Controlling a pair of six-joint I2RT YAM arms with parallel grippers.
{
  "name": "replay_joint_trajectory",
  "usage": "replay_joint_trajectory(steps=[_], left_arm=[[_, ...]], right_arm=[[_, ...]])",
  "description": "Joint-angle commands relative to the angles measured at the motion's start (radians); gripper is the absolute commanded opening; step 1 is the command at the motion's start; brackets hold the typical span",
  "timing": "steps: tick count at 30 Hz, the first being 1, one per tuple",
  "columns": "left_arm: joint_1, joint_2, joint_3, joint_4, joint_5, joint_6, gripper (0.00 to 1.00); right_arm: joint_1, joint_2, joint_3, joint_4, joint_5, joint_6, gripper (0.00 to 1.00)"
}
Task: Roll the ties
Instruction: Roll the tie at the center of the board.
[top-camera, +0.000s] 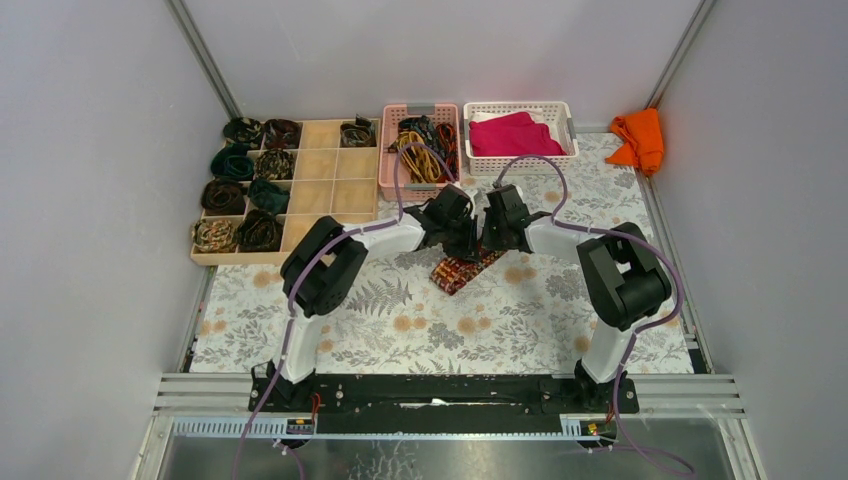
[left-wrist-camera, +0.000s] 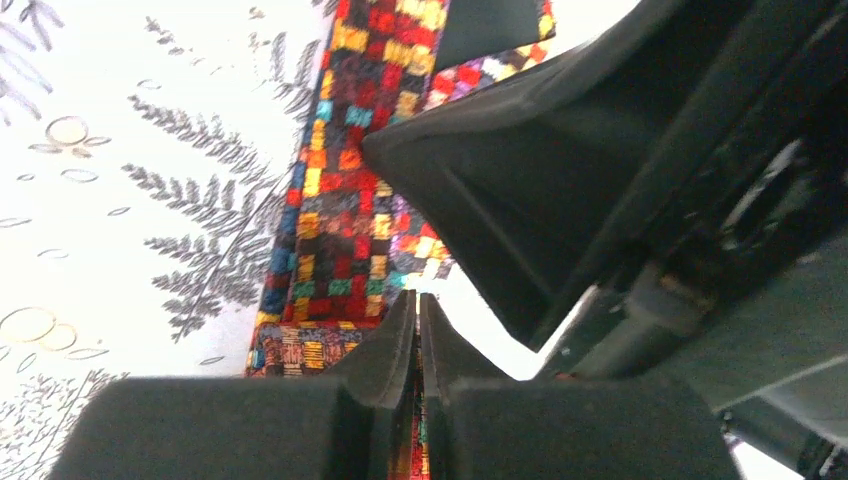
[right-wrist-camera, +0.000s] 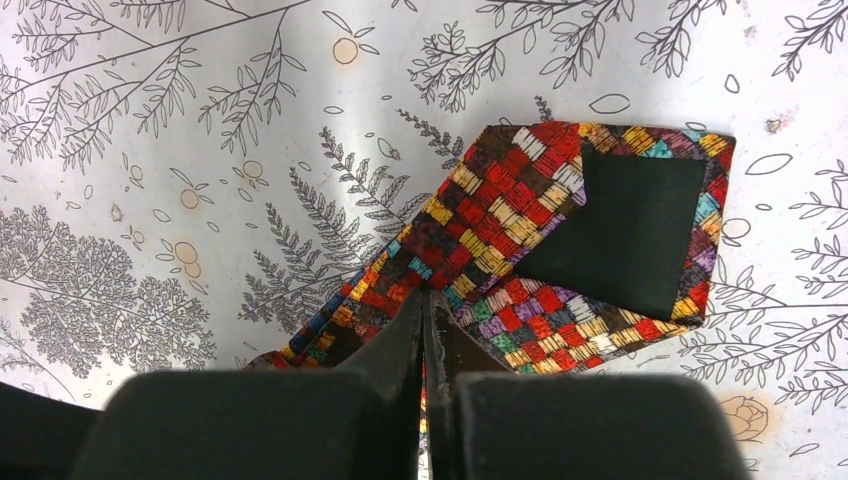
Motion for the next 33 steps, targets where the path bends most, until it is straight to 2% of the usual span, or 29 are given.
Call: replay_joint_trajectory(steps=[1,5,17,28,33], left_arm=[[-0.007,-0.041,-0.049,-0.08,-0.091,0.053,0.09],[-0.006,-0.06,-0.107,-0.105,-0.157,0.071,0.08],[-0.006,-0.159,-0.273,-0.081,-0.171,0.059,0.07],[-0.007,-0.177,-0.375,0.016,-0.02,0.018,0.06],[-0.008,-0.19,-0.383,0.011,-0.031,0.024,0.06]], right_arm=[[-0.018,0.041,0.01,-0.029,0.011,-0.011,0.0],[-0.038,0.042,0.002,-0.033,0.016,-0.01,0.0],[-0.091,0.054,-0.003,-0.053,0.04,-0.018,0.0],[-0.096,0.065,0.004,-0.055,0.031,-0.021,0.0],[-0.096,0.067,0.007,-0.053,0.016,-0.022,0.0]])
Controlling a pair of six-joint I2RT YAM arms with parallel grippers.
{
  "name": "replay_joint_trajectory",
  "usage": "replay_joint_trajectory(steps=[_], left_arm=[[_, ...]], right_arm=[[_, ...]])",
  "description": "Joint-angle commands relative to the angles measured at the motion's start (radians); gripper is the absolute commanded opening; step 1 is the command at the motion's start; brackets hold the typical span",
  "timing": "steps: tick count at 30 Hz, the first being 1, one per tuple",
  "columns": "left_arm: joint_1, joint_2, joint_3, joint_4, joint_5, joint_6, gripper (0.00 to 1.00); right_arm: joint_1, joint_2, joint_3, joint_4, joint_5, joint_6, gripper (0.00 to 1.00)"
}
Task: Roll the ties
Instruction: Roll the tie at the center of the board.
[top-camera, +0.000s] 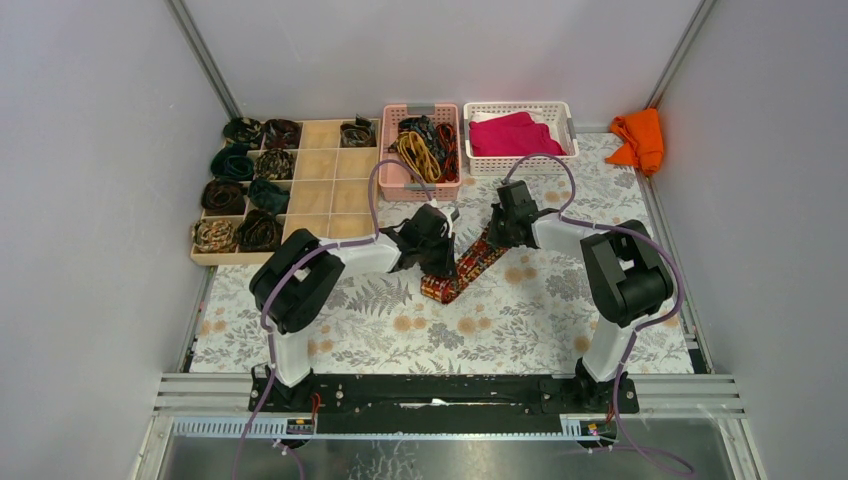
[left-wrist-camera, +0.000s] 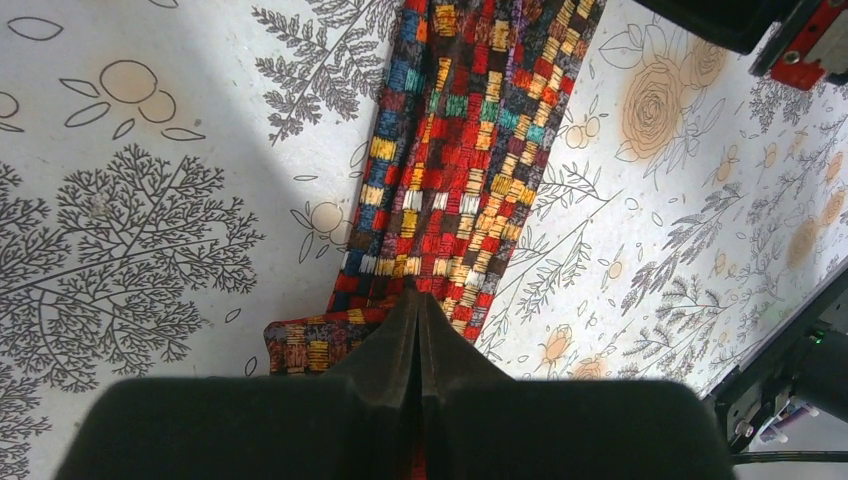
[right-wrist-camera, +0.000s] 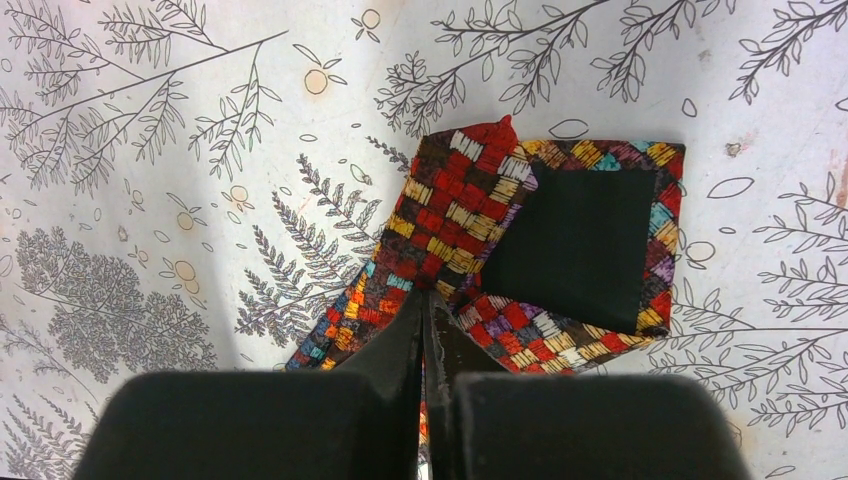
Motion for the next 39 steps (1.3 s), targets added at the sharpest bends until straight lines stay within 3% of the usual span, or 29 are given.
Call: replay_joint_trajectory(steps=[1,4,9,15,20,25,28,31,39], left_arm=[[-0.005,0.006,-0.037,-0.102,0.018,0.012,0.07],[-0.005,0.004,-0.009,-0.119,0.015,0.02,0.1],[-0.005,-0.002,0.054,-0.129,0.047,0.024,0.28],[-0.004,0.002,0.125,-0.101,0.121,0.009,0.38],[0.023,-0.076,0.128,-0.099,0.081,-0.011,0.39],[0.093,-0.224,0.015,-0.075,0.031,-0.029,0.4],[0.125,-0.258,-0.042,-0.051,0.076,-0.013,0.41],[0.13,-0.247,-0.075,-0.026,0.097,-0.013,0.42],[0.139,-0.089,-0.051,0.025,-0.025,-0.052,0.38]], right_arm=[[-0.032,0.051,0.0,-0.06,0.084,-0.03,0.0],[-0.032,0.044,-0.002,-0.059,0.077,-0.032,0.0],[-0.032,0.032,-0.006,-0.056,0.067,-0.035,0.0],[-0.032,0.021,-0.016,-0.047,0.057,-0.036,0.0],[-0.032,0.0,-0.029,-0.038,0.056,-0.041,0.0],[-0.031,-0.026,-0.037,-0.044,0.061,-0.043,0.0],[-0.032,-0.027,-0.042,-0.046,0.062,-0.042,0.0],[-0.032,-0.034,-0.045,-0.041,0.058,-0.04,0.0],[-0.031,-0.036,-0.051,-0.039,0.053,-0.041,0.0]])
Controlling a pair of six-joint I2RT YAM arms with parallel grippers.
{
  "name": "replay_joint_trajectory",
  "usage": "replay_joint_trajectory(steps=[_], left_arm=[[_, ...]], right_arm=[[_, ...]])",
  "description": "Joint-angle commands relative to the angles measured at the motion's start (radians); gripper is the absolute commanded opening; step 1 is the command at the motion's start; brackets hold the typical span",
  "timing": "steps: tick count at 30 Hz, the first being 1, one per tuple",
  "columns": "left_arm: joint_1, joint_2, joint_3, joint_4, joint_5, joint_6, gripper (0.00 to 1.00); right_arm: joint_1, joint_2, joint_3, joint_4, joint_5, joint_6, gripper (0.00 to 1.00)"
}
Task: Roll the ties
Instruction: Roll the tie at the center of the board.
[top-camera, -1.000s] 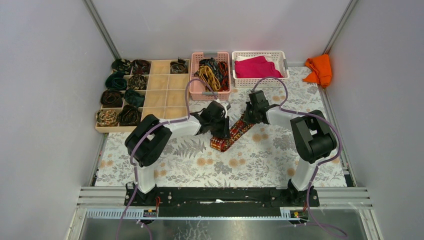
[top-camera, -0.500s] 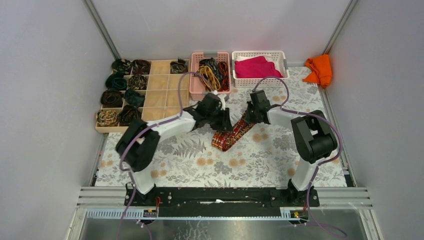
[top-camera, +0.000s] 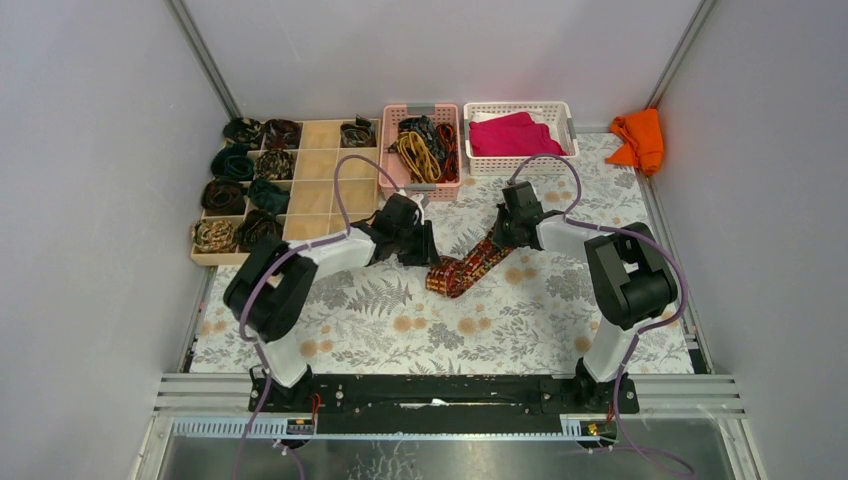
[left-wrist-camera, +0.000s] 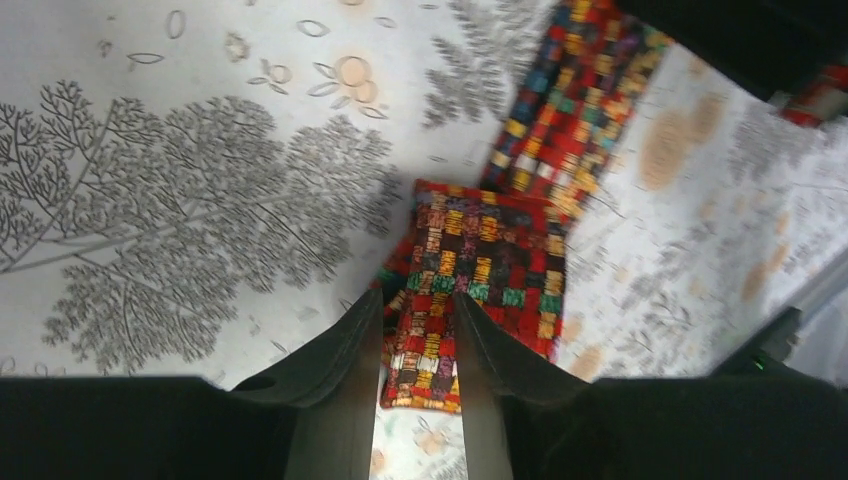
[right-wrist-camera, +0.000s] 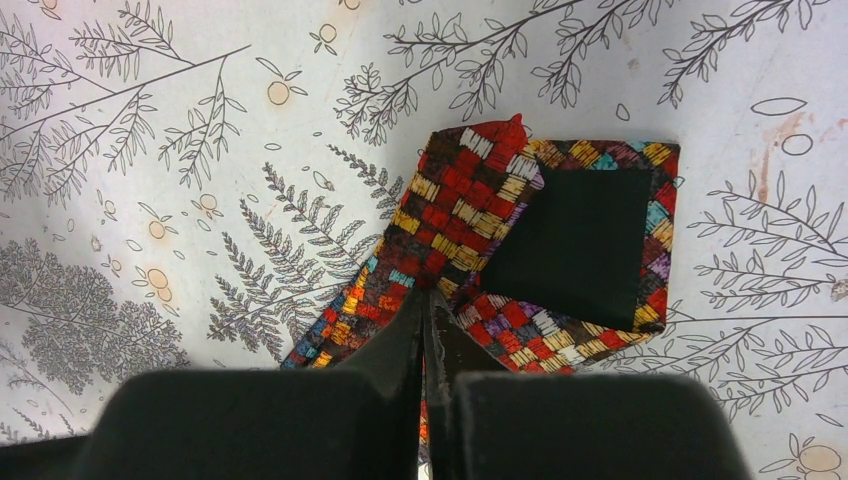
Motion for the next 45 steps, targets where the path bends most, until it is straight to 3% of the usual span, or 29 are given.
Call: replay_joint_trajectory(steps=[1,6,12,25,35,40,45], left_arm=[[0.004,0.106,0.043,0.076,-0.052,-0.011,0.38],[0.004,0.198,0.1,0.11,-0.003,-0.017,0.35],[0.002,0.195,0.084,0.11,0.041,-0.021,0.28],[-0.023,0.057,0.048,0.115,0.113,-0.04,0.28],[-0.038,0.116,0.045,0.127,0.184,-0.03,0.29],[-0.037,0.084,0.077,0.094,0.173,-0.014,0.33],[-0.038,0.037,0.165,-0.024,0.051,0.025,0.45]], right_arm=[[-0.011,-0.008,-0.021,-0.055,0.031,-0.02,0.0],[-0.011,-0.009,-0.018,-0.056,0.03,-0.022,0.0],[-0.012,-0.007,-0.018,-0.054,0.032,-0.024,0.0],[-0.011,0.015,-0.012,-0.049,0.025,-0.018,0.0],[-0.01,0.011,-0.014,-0.046,0.019,-0.015,0.0],[-0.011,0.013,-0.014,-0.048,0.019,-0.014,0.0],[-0.011,0.003,-0.015,-0.048,0.019,-0.016,0.0]])
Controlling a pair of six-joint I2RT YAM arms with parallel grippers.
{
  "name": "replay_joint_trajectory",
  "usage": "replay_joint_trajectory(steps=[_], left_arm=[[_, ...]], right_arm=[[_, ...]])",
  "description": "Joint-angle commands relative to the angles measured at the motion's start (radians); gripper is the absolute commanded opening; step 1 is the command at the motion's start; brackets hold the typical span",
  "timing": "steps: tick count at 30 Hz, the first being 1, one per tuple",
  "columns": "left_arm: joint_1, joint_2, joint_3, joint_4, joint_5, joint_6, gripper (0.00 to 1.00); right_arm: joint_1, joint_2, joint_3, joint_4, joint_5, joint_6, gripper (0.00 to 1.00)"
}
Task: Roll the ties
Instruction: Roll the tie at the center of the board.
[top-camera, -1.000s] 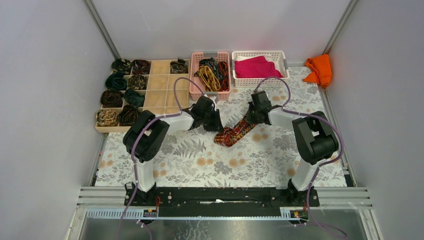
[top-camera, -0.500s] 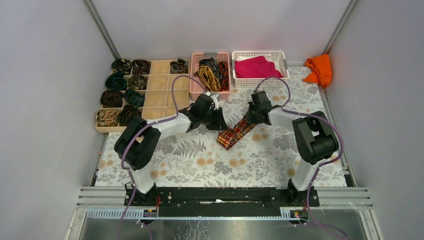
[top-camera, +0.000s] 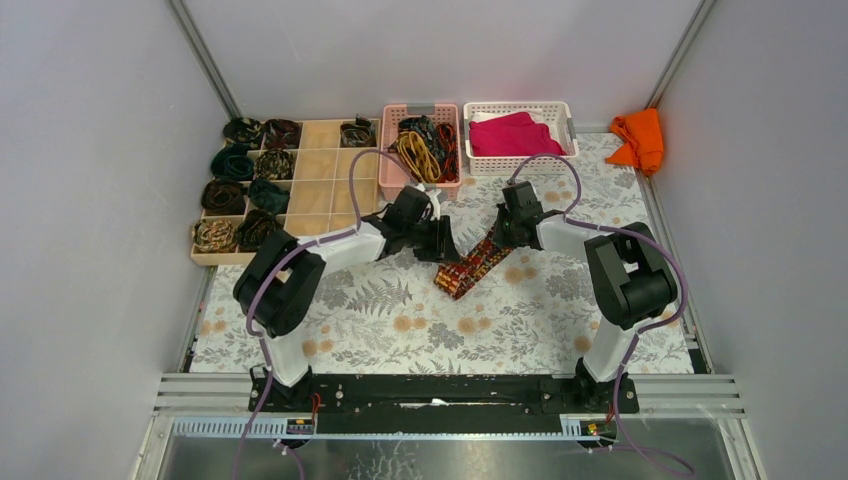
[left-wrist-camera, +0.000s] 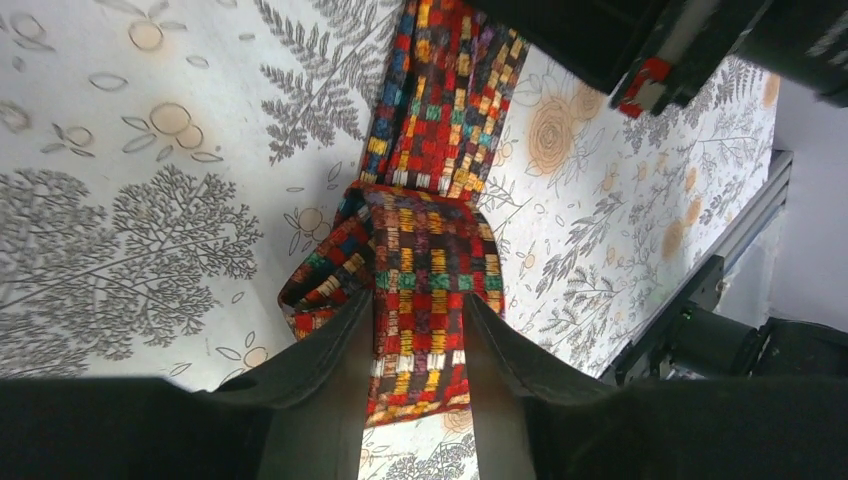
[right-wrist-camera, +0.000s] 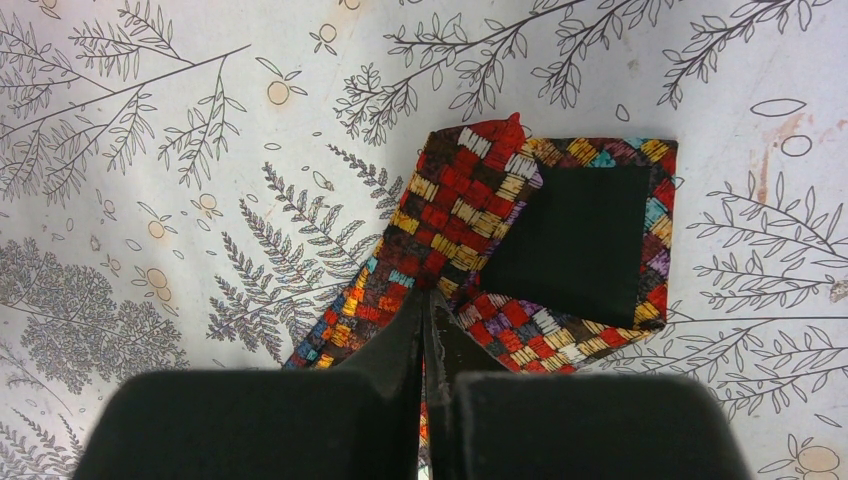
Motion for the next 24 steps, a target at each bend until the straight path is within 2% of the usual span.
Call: replay_joint_trajectory(steps=[1,5,9,14,16,19,24], left_arm=[[0.0,-0.067,0.098,-0.099,-0.113,0.052,0.46],[0.011,-0.1,0.134,-0.146,-0.206,0.072,0.5],[0.015,-0.142,0.114,-0.158,-0.273,0.061,0.5],[0.04,-0.235,0.001,-0.13,-0.352,0.02,0.29],[0.053,-0.292,-0.06,-0.114,-0.383,0.003,0.26],[0.065,-0.37,-0.125,-0.111,-0.446,-0.013,0.26],[0.073,-0.515,-0.209,-0.125,-0.585,-0.046,0.27]], right_arm=[[-0.01,0.0,-0.015,-0.05,0.021,-0.014,0.0],[-0.01,-0.008,-0.02,-0.047,0.024,-0.017,0.0],[-0.006,-0.042,-0.033,-0.038,0.041,-0.023,0.0],[0.077,-0.214,-0.045,-0.081,0.195,-0.1,0.03],[0.148,-0.277,-0.025,-0.134,0.28,-0.15,0.06],[0.259,-0.341,0.009,-0.211,0.397,-0.22,0.14],[0.387,-0.419,0.007,-0.258,0.411,-0.31,0.41]])
